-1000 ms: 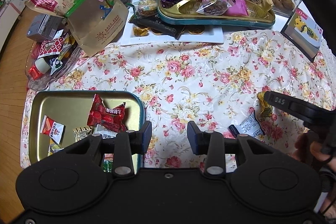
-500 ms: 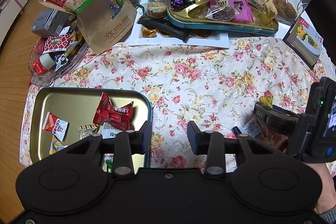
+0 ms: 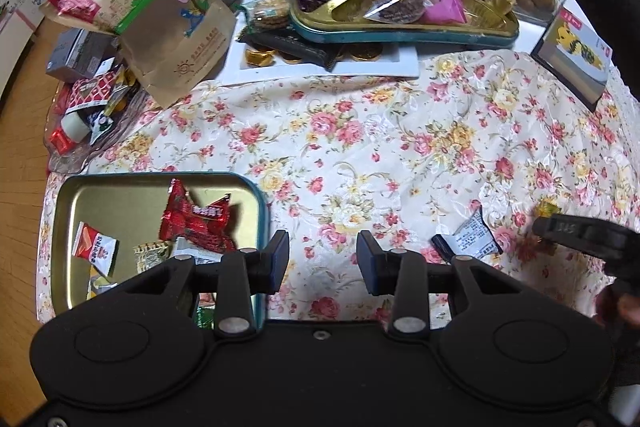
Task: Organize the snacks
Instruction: 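Grasp the small white packet with the left gripper while the right holds the gold candy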
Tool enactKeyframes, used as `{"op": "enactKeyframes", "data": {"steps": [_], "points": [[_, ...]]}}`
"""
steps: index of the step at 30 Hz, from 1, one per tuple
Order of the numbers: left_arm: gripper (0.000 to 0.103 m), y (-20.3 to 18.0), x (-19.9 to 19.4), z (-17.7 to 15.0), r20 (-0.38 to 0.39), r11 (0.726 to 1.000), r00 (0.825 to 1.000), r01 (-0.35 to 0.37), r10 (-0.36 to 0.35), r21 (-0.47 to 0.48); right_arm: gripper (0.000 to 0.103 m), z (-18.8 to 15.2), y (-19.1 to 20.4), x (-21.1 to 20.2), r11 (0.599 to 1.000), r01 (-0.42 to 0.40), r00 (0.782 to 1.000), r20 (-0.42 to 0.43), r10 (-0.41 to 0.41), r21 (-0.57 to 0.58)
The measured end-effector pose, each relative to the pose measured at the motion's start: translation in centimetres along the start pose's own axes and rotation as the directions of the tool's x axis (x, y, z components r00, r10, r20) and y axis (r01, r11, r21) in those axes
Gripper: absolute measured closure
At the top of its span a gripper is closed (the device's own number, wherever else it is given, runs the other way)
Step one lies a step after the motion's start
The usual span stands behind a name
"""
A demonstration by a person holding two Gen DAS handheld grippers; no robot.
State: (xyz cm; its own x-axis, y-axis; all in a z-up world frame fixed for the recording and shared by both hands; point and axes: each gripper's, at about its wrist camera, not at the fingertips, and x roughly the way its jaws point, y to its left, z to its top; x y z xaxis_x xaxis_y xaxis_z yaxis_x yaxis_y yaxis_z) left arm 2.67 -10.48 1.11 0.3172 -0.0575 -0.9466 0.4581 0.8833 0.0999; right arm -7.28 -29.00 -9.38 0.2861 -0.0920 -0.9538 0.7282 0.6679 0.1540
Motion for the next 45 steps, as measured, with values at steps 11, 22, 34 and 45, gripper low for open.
{"op": "enactKeyframes", "data": {"steps": [11,22,34,45], "points": [[0.055,-4.6,2.3,0.1,-0.033,0.996,0.998,0.063,-0.061,0.059,0.081,1.6,-2.9,-4.5,0.982,-0.129,0.991,0.043,0.124,0.137],[0.055,-8.5,3.9,-0.3,0.0,0.987,0.997,0.073,-0.074,0.143,0.081,2.7,-4.3,-8.5,0.947,-0.243,0.967,0.132,0.219,0.209],[0.055,-10.2,2.6,-1.9,0.153,0.913,0.982,0.038,-0.109,0.406,0.081,4.1,-4.8,-12.0,0.921,-0.319,0.934,0.241,0.265,0.223],[0.055,-8.4,2.7,-2.1,0.139,0.894,0.969,0.127,-0.205,0.43,0.081,4.0,-4.8,-12.3,0.907,-0.351,0.925,0.235,0.298,0.23]]}}
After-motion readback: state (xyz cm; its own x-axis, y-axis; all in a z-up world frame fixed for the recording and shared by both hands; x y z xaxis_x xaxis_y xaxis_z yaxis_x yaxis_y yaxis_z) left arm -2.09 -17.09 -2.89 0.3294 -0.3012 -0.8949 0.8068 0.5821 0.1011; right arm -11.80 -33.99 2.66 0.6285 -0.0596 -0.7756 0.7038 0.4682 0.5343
